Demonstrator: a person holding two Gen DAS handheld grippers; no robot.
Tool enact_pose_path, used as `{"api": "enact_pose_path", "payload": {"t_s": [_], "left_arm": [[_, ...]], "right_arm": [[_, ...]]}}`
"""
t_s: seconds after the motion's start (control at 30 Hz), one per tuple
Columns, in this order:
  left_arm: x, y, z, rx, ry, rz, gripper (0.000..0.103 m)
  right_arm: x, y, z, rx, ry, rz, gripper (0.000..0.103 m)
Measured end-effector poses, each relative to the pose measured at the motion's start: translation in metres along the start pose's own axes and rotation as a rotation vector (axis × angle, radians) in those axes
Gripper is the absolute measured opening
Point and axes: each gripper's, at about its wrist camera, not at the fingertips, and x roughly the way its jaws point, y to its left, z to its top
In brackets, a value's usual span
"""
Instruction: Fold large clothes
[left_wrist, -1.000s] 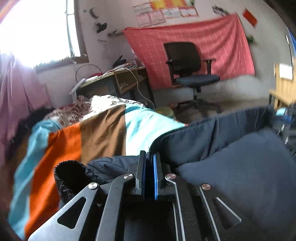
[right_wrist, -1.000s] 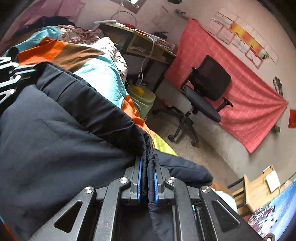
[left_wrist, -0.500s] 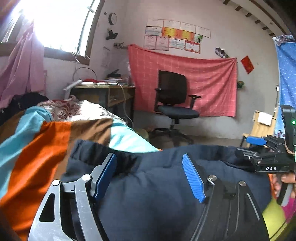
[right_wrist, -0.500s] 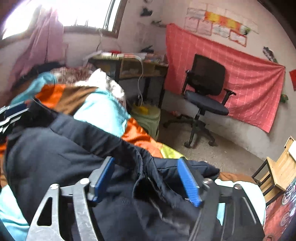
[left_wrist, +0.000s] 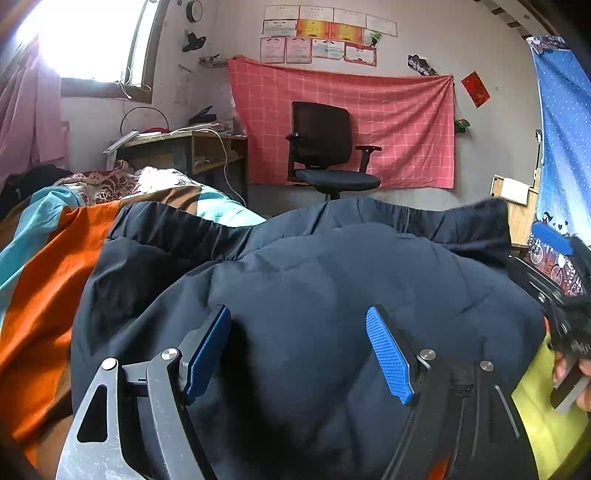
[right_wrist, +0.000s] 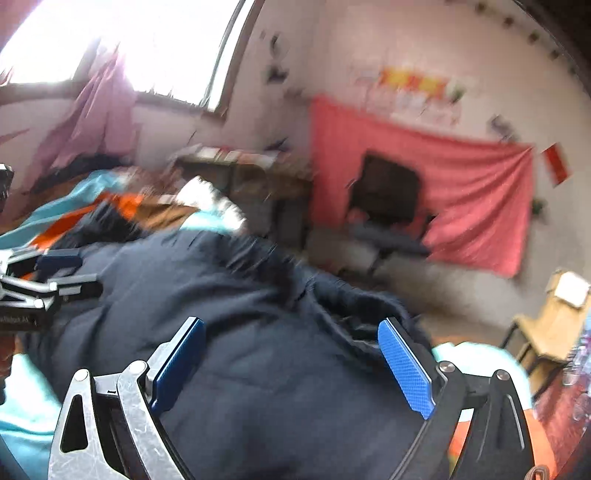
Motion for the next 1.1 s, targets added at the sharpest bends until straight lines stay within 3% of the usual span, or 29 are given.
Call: {"api": "enact_pose_path", "payload": {"t_s": [0.13,0.3,0.47,0.7,0.9,1.1], "left_arm": [[0.009,-0.001,0.001,0.011,-0.011,0.028,0.077],[0.025,0.001,0.004,0.001,-0.026,0.047,0.082],[0.041,0.021,0.013,-0.07,-0.017,0.063,0.083],[0.062,0.081,0.023,-0.251,0.023,0.135,0.083],[0.073,0.098,0.016,-0.295,0.063,0.065,0.084],[0.088,0.11,0.015,-0.365,0.076,-0.025,0.086]], "right_arm": [[-0.01,0.016,-0.005,-0.093,-0.056,0.019,0.102],[0.036,0.017,-0.003,-0.099,0.068,0.137,0.102],[0.087,0.001,0.005,-0.03,0.156,0.155,0.102],[0.122,-0.019,0.016,0.036,0.232,0.033,0.102],[0.154,-0.041,0.017,0.066,0.274,-0.025,0.102],[0.174,-0.052,0.0,0.143,0.324,0.039,0.103]]}}
